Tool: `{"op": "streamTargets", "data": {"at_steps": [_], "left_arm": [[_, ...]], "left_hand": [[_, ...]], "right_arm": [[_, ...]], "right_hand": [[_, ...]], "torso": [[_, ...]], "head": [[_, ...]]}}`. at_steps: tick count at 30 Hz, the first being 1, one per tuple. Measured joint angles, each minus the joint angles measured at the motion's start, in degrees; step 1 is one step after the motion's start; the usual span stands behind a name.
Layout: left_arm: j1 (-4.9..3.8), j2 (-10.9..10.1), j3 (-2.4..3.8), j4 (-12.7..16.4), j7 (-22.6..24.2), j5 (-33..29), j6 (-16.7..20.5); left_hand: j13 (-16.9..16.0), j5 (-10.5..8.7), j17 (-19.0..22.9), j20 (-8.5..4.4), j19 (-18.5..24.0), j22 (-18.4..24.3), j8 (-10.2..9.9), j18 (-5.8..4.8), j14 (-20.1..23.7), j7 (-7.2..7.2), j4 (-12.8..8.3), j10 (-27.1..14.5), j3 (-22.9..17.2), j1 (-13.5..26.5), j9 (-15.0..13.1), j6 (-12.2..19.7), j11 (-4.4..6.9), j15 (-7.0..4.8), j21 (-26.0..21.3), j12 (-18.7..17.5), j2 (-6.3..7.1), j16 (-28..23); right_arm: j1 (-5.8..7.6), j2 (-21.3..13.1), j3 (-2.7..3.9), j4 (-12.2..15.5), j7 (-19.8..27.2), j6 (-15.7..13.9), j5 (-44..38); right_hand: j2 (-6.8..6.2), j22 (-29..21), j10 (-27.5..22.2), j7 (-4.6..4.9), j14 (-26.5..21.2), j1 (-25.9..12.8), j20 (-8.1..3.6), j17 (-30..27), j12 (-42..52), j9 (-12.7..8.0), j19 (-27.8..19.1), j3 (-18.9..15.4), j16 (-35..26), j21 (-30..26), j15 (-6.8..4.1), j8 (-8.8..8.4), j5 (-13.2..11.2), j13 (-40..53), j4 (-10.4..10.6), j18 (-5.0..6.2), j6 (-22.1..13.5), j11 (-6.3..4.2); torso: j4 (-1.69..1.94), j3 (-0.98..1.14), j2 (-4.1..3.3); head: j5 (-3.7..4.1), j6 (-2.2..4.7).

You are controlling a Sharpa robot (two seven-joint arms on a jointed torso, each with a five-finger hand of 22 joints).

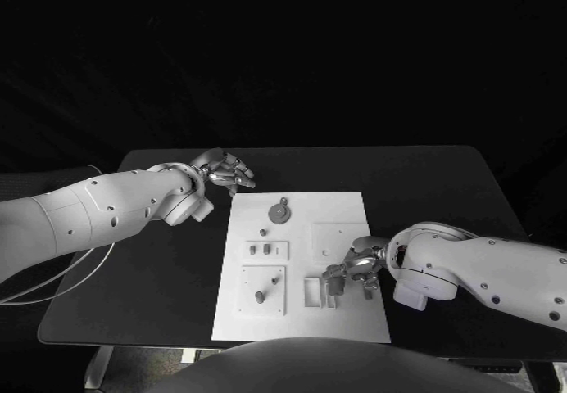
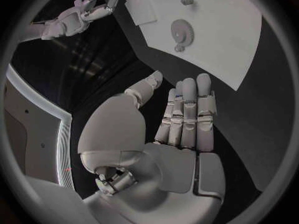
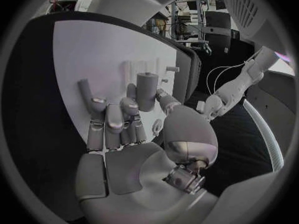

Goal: Assemble the parts on the task board

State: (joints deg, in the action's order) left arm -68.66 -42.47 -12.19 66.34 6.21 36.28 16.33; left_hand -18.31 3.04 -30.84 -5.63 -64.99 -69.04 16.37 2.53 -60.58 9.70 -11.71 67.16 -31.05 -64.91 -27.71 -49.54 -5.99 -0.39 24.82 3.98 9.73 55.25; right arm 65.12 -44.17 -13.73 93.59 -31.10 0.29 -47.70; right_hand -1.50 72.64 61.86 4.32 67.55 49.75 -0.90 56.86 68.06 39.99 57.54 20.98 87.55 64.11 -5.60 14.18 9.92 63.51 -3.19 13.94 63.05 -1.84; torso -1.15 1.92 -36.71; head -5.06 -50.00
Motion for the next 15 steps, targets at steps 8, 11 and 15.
{"op": "streamTargets", "data": {"at_steps": [8,11,15], "left_arm": [[0.0,0.09,0.0,-0.02,-0.07,0.0,-0.07],[-0.01,0.1,0.0,-0.02,-0.08,0.01,-0.1],[0.0,0.11,0.0,0.04,-0.1,0.01,-0.15]], "left_hand": [[0.0,0.0,-0.05,0.01,0.0,-0.05,0.0,0.0,0.0,0.0,0.0,0.01,0.0,0.0,0.05,0.0,0.01,0.0,0.0,0.0,0.0,0.0],[0.0,0.0,-0.05,0.09,0.09,-0.05,0.0,0.0,0.0,0.0,0.0,-0.07,0.0,0.0,0.05,0.0,-0.05,0.0,0.0,0.0,0.0,0.0],[-0.01,0.0,-0.05,0.09,0.09,-0.05,0.0,0.0,0.0,-0.03,0.0,-0.19,0.0,0.0,0.05,0.03,-0.14,0.0,0.0,0.0,0.0,0.0]], "right_arm": [[0.0,2.18,-0.02,-0.24,-0.52,0.37,4.7],[0.0,3.8,-0.04,-0.89,-0.59,0.61,5.29],[0.0,4.96,-0.04,-1.54,-0.59,0.89,5.27]], "right_hand": [[-0.02,0.0,0.0,0.0,-0.31,-0.6,0.01,-0.39,0.0,-0.01,-0.01,0.7,0.0,0.0,0.1,0.0,-0.17,-0.06,-0.2,0.0,-0.01,0.0],[-0.07,0.0,0.0,0.01,-0.51,-0.67,0.01,-0.58,0.0,-0.02,-0.01,0.71,0.0,0.0,0.06,0.0,-0.18,-0.06,-0.2,0.0,-0.03,0.0],[-0.08,0.0,0.0,-0.06,-0.52,-0.68,0.01,-0.6,0.0,-0.03,-0.01,0.71,0.0,0.0,0.06,0.0,-0.22,-0.06,-0.21,0.01,-0.1,0.0]], "torso": [[0.01,-0.02,-0.01],[0.02,-0.02,-0.03],[0.07,0.0,-0.06]], "head": [[-0.05,0.0],[-0.09,0.0],[-0.2,0.0]]}}
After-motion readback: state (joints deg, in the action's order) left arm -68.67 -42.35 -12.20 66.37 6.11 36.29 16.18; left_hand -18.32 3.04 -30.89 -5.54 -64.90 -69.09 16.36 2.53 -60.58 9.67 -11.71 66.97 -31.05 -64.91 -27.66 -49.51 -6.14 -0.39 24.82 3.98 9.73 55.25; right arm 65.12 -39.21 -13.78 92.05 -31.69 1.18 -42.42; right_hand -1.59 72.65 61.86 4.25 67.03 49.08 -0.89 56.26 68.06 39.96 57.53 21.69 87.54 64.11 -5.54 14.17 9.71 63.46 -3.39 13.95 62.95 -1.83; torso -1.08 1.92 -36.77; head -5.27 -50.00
